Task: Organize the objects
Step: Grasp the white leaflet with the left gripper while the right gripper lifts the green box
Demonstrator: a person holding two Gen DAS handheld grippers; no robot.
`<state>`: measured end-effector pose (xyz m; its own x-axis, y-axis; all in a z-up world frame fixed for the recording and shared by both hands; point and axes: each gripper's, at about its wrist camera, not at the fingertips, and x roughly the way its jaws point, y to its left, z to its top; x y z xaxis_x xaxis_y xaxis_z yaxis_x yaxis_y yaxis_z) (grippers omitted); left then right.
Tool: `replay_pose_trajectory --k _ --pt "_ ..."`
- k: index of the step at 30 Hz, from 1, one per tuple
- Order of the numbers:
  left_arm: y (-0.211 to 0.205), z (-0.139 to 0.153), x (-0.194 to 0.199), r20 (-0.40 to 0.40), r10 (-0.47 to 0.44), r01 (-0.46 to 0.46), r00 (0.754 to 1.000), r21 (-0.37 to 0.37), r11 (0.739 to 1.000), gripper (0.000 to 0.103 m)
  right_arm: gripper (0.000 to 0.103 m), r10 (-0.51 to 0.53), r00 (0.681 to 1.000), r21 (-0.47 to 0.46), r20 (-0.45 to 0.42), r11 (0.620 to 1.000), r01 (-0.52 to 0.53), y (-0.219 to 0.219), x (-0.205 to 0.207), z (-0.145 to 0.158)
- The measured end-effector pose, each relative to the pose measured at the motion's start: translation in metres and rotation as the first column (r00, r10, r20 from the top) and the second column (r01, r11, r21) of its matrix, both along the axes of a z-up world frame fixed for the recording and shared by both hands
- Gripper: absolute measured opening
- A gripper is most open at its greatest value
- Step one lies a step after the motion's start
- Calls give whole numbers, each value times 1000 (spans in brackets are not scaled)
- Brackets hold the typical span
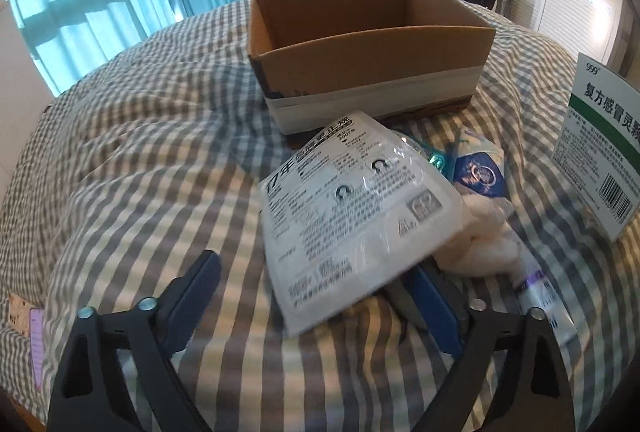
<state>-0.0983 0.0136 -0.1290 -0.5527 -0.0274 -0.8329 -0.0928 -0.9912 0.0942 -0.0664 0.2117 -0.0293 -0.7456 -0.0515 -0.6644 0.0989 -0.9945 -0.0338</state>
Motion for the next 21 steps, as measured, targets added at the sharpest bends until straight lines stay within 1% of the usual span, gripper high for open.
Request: replay_pose_trajectory --k 1,3,4,5,6,7,8,9,11,14,18,21 --pt "0 -1 -3 6 -4 4 1000 3 1000 83 94 -1 1000 3 -1 1000 1 1 -3 -1" --pt "-1 0 -8 15 -23 22 1000 47 999 65 94 -1 1000 9 5 1000 1 5 -11 -5" --pt "-1 1 -9 12 -36 36 999 68 997 60 94 -2 1000 9 9 1000 2 4 -13 -9" --pt "1 4 -10 6 -52 51 999 72 996 48 94 -1 1000 6 19 1000 1 5 -16 -13" --pt "4 5 -10 -1 -61 61 998 61 996 40 94 -1 1000 2 25 1000 1 7 -19 -17" --pt "5 6 -11 -6 -65 65 998 47 997 37 94 0 999 -3 37 1000 0 8 -22 -22" --pt "7 7 -12 -4 -69 70 998 40 997 29 94 2 999 -4 44 1000 -2 9 -23 -26" --pt "7 8 -12 -2 -71 71 997 40 997 22 94 5 999 -1 50 1000 -4 9 -24 -29" --pt "4 11 -12 -8 -55 55 998 41 998 11 94 13 999 9 49 1000 -13 7 -25 -32" --pt "-1 15 -7 -16 -51 52 999 57 997 9 94 17 999 9 42 1000 -17 6 -22 -30" --pt "-1 26 6 -41 -52 54 998 36 998 4 94 20 999 3 27 1000 -20 1 -18 -24" --pt "-5 39 14 -61 -48 51 997 48 998 2 94 32 999 1 9 999 -32 -3 -8 -15"
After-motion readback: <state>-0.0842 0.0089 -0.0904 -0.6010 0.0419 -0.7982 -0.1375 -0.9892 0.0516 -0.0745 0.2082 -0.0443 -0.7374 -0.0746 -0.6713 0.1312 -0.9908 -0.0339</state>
